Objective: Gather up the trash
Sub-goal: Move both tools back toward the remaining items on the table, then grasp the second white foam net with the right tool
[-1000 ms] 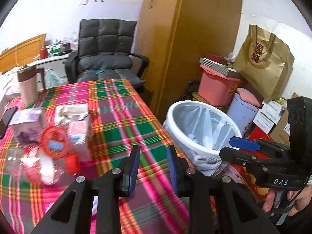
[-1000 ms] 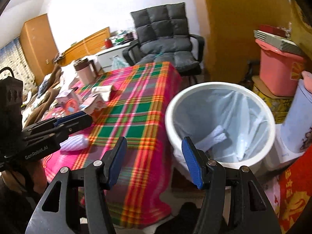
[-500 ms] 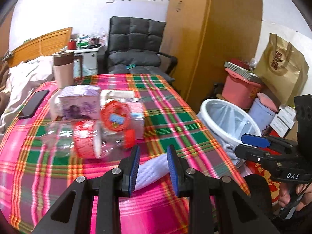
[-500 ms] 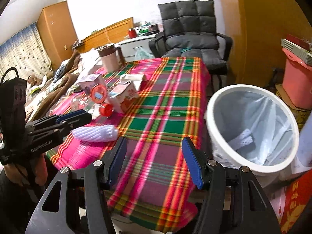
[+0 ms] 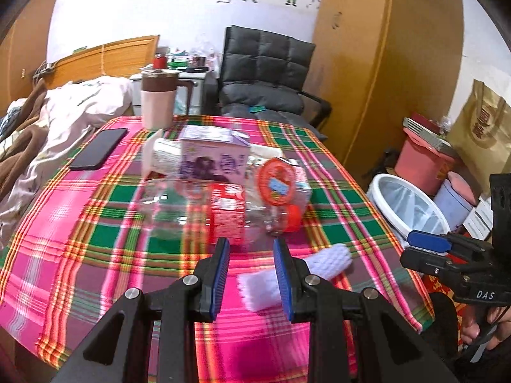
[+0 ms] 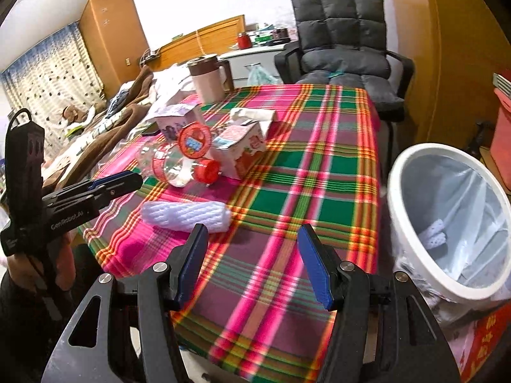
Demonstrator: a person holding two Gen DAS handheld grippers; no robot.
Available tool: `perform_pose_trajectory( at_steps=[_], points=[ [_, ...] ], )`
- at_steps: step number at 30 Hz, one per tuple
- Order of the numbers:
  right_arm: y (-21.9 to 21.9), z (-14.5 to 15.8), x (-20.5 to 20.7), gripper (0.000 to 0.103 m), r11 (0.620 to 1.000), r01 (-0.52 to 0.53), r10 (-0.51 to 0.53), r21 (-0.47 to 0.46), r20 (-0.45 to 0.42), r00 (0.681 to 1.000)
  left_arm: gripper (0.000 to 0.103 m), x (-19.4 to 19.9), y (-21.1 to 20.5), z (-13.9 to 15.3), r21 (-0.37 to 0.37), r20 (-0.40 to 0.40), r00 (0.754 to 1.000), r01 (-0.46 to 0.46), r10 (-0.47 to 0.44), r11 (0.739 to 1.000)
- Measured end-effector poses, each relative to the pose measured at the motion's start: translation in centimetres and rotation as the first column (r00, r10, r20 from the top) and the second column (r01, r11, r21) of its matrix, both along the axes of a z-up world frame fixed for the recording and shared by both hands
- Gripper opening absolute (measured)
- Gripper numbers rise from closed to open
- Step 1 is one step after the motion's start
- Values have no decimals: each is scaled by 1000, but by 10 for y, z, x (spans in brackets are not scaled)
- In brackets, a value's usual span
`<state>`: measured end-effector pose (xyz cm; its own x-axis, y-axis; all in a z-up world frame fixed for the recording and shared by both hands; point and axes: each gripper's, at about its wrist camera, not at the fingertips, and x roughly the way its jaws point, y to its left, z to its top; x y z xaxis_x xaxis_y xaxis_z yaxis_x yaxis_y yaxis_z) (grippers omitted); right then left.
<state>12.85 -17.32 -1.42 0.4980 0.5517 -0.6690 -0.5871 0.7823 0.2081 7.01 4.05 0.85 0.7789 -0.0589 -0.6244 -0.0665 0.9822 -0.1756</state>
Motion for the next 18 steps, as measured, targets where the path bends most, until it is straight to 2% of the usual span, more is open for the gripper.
perform_pose_trajectory(
  at_steps=[13, 15, 17, 18],
  points=[
    [37, -11, 10, 60, 996, -93, 93, 3, -63, 994, 28, 1, 50, -6, -14, -2, 996, -93, 93, 996],
    [40, -13, 11, 60, 995, -101, 101, 4, -74, 992, 32, 2, 56, -6, -14, -1, 995, -102, 102, 995],
    [43, -16, 13, 60, 994, -109, 109, 5, -89, 990, 40, 4, 64, -7, -19, 1, 994, -112, 112, 994],
    [44, -18, 14, 60, 994, -113, 113, 7, -95, 989, 41, 4, 66, -7, -23, 3, 993, -115, 115, 993]
  ],
)
